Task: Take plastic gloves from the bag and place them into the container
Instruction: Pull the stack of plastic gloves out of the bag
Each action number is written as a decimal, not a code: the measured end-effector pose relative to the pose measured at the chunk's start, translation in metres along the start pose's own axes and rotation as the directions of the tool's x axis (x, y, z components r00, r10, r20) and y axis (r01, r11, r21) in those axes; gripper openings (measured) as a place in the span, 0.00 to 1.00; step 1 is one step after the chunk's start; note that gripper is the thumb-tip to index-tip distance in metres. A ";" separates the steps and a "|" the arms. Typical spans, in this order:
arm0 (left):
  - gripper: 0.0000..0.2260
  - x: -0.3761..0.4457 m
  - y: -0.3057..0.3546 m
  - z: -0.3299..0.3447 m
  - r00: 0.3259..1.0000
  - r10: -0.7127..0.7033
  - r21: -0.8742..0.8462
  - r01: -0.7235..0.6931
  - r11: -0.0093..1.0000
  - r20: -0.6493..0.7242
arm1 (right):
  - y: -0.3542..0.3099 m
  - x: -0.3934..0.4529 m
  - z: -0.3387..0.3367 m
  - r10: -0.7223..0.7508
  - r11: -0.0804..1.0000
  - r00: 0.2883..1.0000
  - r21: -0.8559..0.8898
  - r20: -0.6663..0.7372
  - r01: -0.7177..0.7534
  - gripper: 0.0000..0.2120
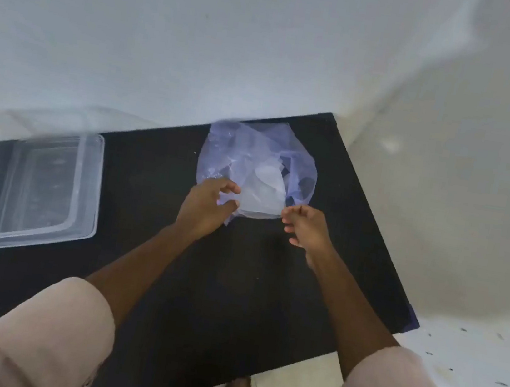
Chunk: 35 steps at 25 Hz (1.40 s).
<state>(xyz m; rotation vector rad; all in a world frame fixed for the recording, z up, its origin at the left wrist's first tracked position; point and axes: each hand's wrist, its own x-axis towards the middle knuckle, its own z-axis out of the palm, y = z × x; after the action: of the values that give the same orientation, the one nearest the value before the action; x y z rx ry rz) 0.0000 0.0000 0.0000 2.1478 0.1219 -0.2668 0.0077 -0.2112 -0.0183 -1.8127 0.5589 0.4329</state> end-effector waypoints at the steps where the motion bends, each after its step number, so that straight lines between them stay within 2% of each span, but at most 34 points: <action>1: 0.10 0.007 -0.004 0.003 0.997 0.076 0.178 -0.071 0.981 -0.019 | 0.000 0.014 0.006 -0.003 0.991 0.999 -0.134 -0.043 -0.002 0.08; 2: 0.11 0.017 -0.011 0.009 0.991 0.135 0.355 -0.119 0.927 -0.023 | -0.001 0.028 0.012 -0.029 0.952 0.993 -0.307 -0.111 -0.006 0.11; 4: 0.13 0.029 -0.026 0.025 0.985 0.171 0.541 -0.164 0.825 0.039 | 0.001 0.048 0.027 -0.076 0.852 0.978 -0.521 -0.196 -0.038 0.16; 7: 0.16 0.049 -0.042 0.038 0.990 0.121 0.625 -0.137 0.768 0.068 | 0.008 0.069 0.044 -0.091 0.817 0.959 -0.570 -0.267 -0.081 0.21; 9: 0.20 0.059 -0.046 0.039 0.996 0.069 0.629 -0.092 0.772 0.061 | 0.003 0.075 0.049 -0.084 0.812 0.952 -0.573 -0.295 -0.106 0.17; 11: 0.23 0.067 -0.045 0.041 0.998 0.052 0.607 -0.068 0.792 0.043 | -0.004 0.082 0.054 -0.026 0.896 0.947 -0.427 -0.320 -0.120 0.08; 12: 0.24 0.070 -0.045 0.042 0.997 0.070 0.591 -0.071 0.803 0.026 | -0.007 0.082 0.057 0.015 0.963 0.948 -0.249 -0.319 -0.100 0.07; 13: 0.25 0.070 -0.046 0.041 0.996 0.092 0.578 -0.079 0.812 0.007 | -0.008 0.081 0.060 0.058 0.998 0.949 0.002 -0.311 -0.060 0.09; 14: 0.25 0.070 -0.047 0.039 0.993 0.119 0.558 -0.091 0.825 -0.014 | -0.011 0.077 0.063 0.117 0.958 0.950 0.284 -0.288 -0.032 0.09; 15: 0.25 0.070 -0.047 0.037 0.990 0.136 0.532 -0.097 0.841 -0.034 | -0.013 0.071 0.069 0.178 0.841 0.956 0.540 -0.232 -0.025 0.07; 16: 0.25 0.070 -0.048 0.037 0.987 0.149 0.499 -0.102 0.861 -0.055 | -0.014 0.066 0.077 0.236 0.682 0.960 0.729 -0.149 -0.054 0.08; 17: 0.25 0.068 -0.047 0.037 0.985 0.159 0.459 -0.111 0.882 -0.067 | -0.012 0.063 0.087 0.279 0.548 0.958 0.831 -0.073 -0.096 0.14; 18: 0.25 0.067 -0.046 0.037 0.984 0.161 0.419 -0.116 0.901 -0.075 | -0.011 0.061 0.095 0.310 0.479 0.950 0.868 -0.026 -0.133 0.17; 19: 0.25 0.066 -0.045 0.037 0.985 0.151 0.384 -0.109 0.917 -0.081 | -0.013 0.060 0.103 0.337 0.463 0.941 0.874 -0.020 -0.148 0.18; 21: 0.25 0.067 -0.043 0.038 0.987 0.136 0.343 -0.098 0.934 -0.089 | -0.022 0.065 0.111 0.380 0.500 0.921 0.857 -0.086 -0.126 0.18; 23: 0.24 0.068 -0.044 0.037 0.987 0.131 0.333 -0.095 0.938 -0.089 | -0.031 0.073 0.107 0.414 0.535 0.896 0.839 -0.162 -0.096 0.23; 25: 0.24 0.068 -0.045 0.036 0.985 0.140 0.328 -0.099 0.939 -0.105 | -0.038 0.078 0.097 0.454 0.549 0.872 0.828 -0.182 -0.113 0.23; 27: 0.24 0.070 -0.042 0.035 0.978 0.153 0.319 -0.101 0.943 -0.144 | -0.044 0.072 0.086 0.448 0.512 0.887 0.846 -0.111 -0.152 0.22; 29: 0.24 0.073 -0.039 0.034 0.969 0.146 0.295 -0.083 0.952 -0.200 | -0.042 0.058 0.077 0.352 0.416 0.936 0.896 -0.002 -0.155 0.22; 31: 0.24 0.073 -0.037 0.033 0.963 0.131 0.274 -0.064 0.960 -0.234 | -0.030 0.036 0.068 0.272 0.355 0.961 0.922 0.057 -0.155 0.19; 35: 0.26 0.060 -0.037 0.030 0.983 0.067 0.315 -0.010 0.949 -0.169 | 0.012 -0.010 0.057 0.279 0.365 0.957 0.912 0.082 -0.184 0.21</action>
<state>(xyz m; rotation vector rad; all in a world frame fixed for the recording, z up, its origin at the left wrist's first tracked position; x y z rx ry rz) 0.0470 -0.0049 -0.0601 2.4865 0.1478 -0.0719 -0.0081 -0.1579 -0.0396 -0.6383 0.9032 0.1431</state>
